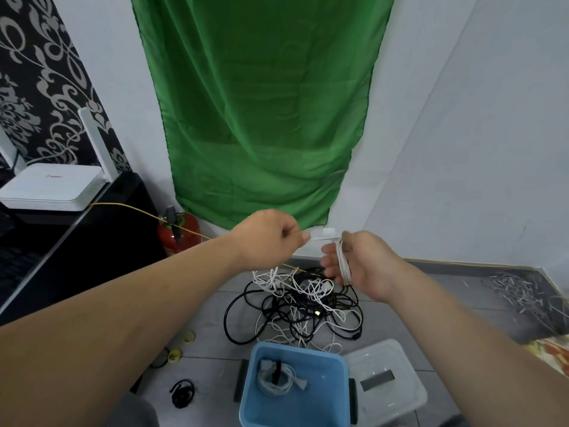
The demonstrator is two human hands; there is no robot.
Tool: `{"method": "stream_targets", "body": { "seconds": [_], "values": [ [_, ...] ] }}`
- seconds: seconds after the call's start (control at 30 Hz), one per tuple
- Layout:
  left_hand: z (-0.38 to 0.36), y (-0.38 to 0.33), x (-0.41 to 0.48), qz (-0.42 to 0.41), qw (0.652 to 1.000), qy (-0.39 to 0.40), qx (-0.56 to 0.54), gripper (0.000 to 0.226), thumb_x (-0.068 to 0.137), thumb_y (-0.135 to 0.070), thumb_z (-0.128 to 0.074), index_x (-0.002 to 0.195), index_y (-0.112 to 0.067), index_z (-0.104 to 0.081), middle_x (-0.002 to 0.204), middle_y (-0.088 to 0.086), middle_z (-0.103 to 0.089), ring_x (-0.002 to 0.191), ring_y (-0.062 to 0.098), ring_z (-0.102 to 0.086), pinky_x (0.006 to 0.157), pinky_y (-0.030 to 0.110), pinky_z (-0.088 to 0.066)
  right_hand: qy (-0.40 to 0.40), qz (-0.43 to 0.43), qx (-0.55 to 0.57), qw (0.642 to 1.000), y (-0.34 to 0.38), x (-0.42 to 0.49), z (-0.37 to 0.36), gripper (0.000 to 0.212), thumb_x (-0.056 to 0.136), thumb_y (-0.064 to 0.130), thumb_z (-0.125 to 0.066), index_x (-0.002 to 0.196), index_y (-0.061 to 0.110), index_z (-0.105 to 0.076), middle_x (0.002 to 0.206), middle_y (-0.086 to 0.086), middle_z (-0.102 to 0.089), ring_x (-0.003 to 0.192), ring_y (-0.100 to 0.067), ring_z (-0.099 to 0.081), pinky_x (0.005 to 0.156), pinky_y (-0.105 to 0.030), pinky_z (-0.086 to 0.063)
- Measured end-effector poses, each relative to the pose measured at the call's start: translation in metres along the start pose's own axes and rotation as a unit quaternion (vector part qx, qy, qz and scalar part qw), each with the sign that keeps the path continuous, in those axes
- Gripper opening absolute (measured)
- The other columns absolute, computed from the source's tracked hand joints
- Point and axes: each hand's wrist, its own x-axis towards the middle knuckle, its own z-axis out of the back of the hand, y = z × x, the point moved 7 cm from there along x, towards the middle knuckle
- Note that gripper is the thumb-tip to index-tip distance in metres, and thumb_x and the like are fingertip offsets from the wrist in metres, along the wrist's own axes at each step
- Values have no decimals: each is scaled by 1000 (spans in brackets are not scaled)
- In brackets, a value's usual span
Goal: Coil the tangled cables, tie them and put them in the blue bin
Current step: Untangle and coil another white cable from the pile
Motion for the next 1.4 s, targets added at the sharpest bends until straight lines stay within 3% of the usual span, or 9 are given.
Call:
{"method": "stream_targets", "body": {
  "seconds": [0.27, 0.37, 0.47, 0.6, 0.73, 0.8, 1.0, 1.27, 1.4],
  "values": [
    [-58, -20, -24, -5, 960, 198, -199, 21, 108, -29, -47, 101, -23, -65, 49, -12, -45, 43, 7, -44, 53, 29, -46, 61, 95, 355, 928, 35, -19, -9, 34, 112, 27, -36, 101, 5, -60, 77, -10, -73, 68, -23, -74, 71, -38, -57],
    [-67, -16, -25, 10, 950, 225, -216, 26, 109, -34, -46, 105, -20, -67, 58, -4, -44, 48, 12, -40, 51, 27, -40, 120, 84, 377, 915, 43, -29, -9, 32, 108, 25, -38, 88, 10, -59, 61, 1, -53, 50, -15, -53, 57, -30, -47],
    [-61, 2, -23, 31, 959, 237, -156, 37, 103, -50, -52, 98, -20, -73, 61, 1, -51, 53, 16, -45, 57, 28, -43, 234, 52, 283, 929, 45, -41, -15, 32, 104, 24, -37, 79, 14, -54, 54, 6, -32, 41, -11, -29, 43, -26, -31],
    [-32, 40, -16, 64, 975, 199, -68, 39, 90, -57, -69, 76, -21, -71, 59, -2, -58, 54, 10, -54, 66, 27, -50, 343, -18, -5, 939, 24, -59, -20, 33, 100, 26, -41, 73, 11, -51, 48, 4, -30, 36, -10, -26, 41, -25, -19],
    [-4, 49, -7, 115, 983, 73, -120, 39, 86, -37, -80, 60, -17, -59, 52, -2, -48, 49, 10, -44, 52, 19, -41, 263, -68, -341, 900, -10, -55, -18, 38, 106, 28, -44, 78, 7, -61, 49, 0, -39, 39, -13, -31, 42, -22, -22],
    [6, 42, -1, 117, 983, 4, -145, 39, 81, -31, -83, 60, -13, -55, 55, 2, -41, 51, 15, -36, 50, 21, -36, 199, -46, -399, 894, -16, -42, -19, 39, 108, 30, -43, 88, 6, -65, 53, -2, -49, 45, -17, -42, 48, -26, -32],
    [11, 21, 1, 100, 977, -41, -183, 34, 85, -30, -75, 64, -12, -55, 56, 4, -34, 47, 14, -29, 43, 19, -27, 112, -17, -13, 994, 5, -24, -19, 43, 110, 34, -36, 93, 5, -63, 64, -6, -52, 54, -19, -47, 55, -31, -37],
    [-37, -17, -19, 63, 939, 162, -296, 22, 100, -17, -50, 90, -9, -68, 54, -2, -46, 43, 16, -37, 47, 26, -27, 76, 47, 216, 972, 21, -22, -19, 40, 110, 34, -39, 107, 1, -62, 88, -16, -74, 76, -27, -74, 78, -40, -56],
    [-74, -27, -34, 35, 942, 265, -204, 30, 110, -30, -39, 117, -19, -65, 66, 2, -58, 56, 19, -60, 56, 29, -54, 77, 80, 327, 938, 31, -25, -22, 40, 112, 33, -36, 108, 1, -61, 89, -16, -77, 79, -28, -78, 75, -40, -61]
  ]
}}
